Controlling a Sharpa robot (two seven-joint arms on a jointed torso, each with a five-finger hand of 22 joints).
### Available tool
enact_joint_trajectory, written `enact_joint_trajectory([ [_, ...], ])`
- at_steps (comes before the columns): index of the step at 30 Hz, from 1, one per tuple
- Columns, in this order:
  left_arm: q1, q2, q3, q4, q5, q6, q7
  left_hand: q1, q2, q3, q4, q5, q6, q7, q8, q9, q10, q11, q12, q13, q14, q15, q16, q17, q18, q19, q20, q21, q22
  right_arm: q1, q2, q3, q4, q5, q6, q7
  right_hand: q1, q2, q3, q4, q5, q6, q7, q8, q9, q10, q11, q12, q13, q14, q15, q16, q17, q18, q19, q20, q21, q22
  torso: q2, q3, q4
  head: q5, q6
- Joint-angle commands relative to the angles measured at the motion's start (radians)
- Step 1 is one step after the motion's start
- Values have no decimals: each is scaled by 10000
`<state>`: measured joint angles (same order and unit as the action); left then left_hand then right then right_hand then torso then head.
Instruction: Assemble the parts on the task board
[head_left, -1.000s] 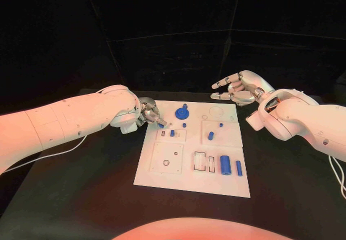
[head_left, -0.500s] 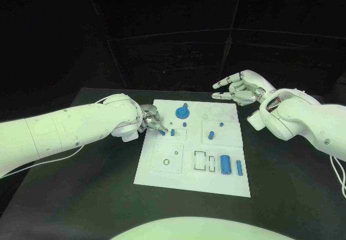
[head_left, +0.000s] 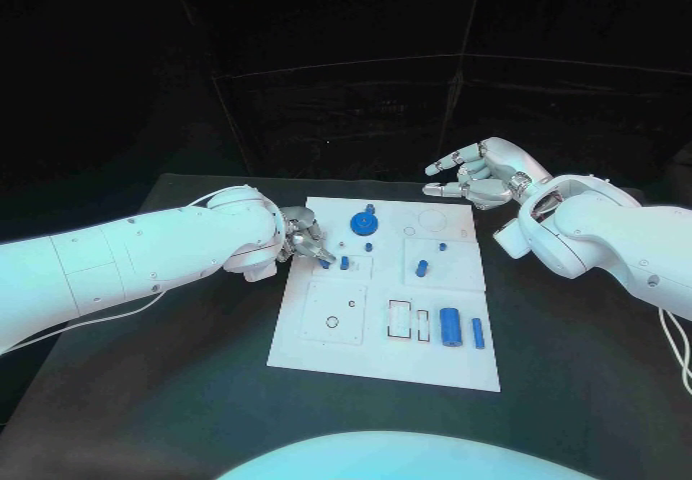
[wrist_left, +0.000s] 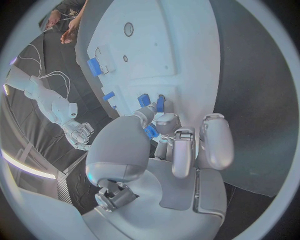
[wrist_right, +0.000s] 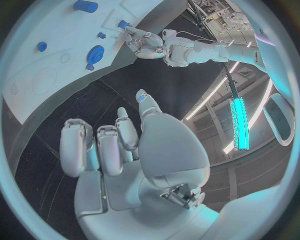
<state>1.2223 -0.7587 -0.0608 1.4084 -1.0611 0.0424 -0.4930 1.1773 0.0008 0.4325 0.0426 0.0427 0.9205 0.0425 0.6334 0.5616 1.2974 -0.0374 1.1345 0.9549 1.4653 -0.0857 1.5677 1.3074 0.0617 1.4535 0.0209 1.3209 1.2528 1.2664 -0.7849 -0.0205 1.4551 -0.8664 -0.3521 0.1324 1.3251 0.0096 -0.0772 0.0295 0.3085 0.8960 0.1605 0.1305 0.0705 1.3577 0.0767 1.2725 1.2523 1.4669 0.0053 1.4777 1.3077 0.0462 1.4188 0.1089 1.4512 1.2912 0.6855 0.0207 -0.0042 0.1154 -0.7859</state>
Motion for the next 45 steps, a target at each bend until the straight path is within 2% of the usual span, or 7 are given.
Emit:
enact_joint_trajectory([
  [1, -4, 9, -4, 19, -480, 196, -88, 29, 3, 538, -483, 57, 16, -100, 57, -3, 88, -8, 48, 17, 1055, -92, 31, 2634, 92, 24, -55, 35, 20, 18, 2, 5, 8, 18, 63, 39, -23, 110, -3, -19, 39, -31, 9, 62, -16, -12, -44, -39, -12, 599, -91, -41, 668, 152, -33, -48, -69, -14, -1, 4, 8, 0, -15],
  [23, -4, 13, -4, 71, -753, 614, -156, -154, -167, 651, -507, 52, 84, -135, 214, 45, 176, -35, 120, 90, 1055, -115, 31, 2634, 76, 53, -81, 79, 92, 15, 24, 4, -16, 18, 84, 52, -23, 110, -3, -19, 39, -31, 9, 62, -16, -12, -44, -39, -12, 599, -91, -41, 668, 152, -33, -48, -69, -14, -1, 4, 8, -13, -64],
  [31, -3, 65, -4, 6, -664, 675, -158, -773, -488, 187, -198, 51, 224, -167, 347, 65, 223, -53, 152, 108, 1055, -130, 31, 2634, 64, 77, -98, 116, 154, 15, 30, 4, -21, 18, 81, 48, -23, 110, -3, -19, 39, -31, 9, 62, -16, -12, -44, -39, -12, 599, -91, -41, 668, 152, -33, -48, -69, -14, 0, 8, 1, -15, -71],
  [35, -2, 113, -3, -87, -653, 665, -163, -1037, -489, -30, -2, 52, 255, -180, 373, 51, 225, -67, 147, 94, 1055, -144, 31, 2634, 65, 79, -108, 112, 159, 15, 33, 4, -22, 18, 78, 45, -26, 118, -12, -15, 32, -35, 11, 65, -17, -22, -43, -52, -29, 596, -91, -52, 652, 157, -45, -49, -82, -39, -2, 9, 3, -24, -72],
  [45, 3, 248, -2, -270, -550, 761, -175, -1307, -488, -342, 211, 52, 294, -194, 415, 29, 265, -79, 201, 157, 1055, -158, 31, 2634, 53, 102, -123, 148, 220, 15, 40, 4, -27, 18, 77, 38, -26, 118, -12, -15, 32, -35, 11, 65, -17, -22, -43, -52, -29, 596, -91, -52, 652, 157, -45, -49, -82, -39, -5, 9, -1, -46, -94],
])
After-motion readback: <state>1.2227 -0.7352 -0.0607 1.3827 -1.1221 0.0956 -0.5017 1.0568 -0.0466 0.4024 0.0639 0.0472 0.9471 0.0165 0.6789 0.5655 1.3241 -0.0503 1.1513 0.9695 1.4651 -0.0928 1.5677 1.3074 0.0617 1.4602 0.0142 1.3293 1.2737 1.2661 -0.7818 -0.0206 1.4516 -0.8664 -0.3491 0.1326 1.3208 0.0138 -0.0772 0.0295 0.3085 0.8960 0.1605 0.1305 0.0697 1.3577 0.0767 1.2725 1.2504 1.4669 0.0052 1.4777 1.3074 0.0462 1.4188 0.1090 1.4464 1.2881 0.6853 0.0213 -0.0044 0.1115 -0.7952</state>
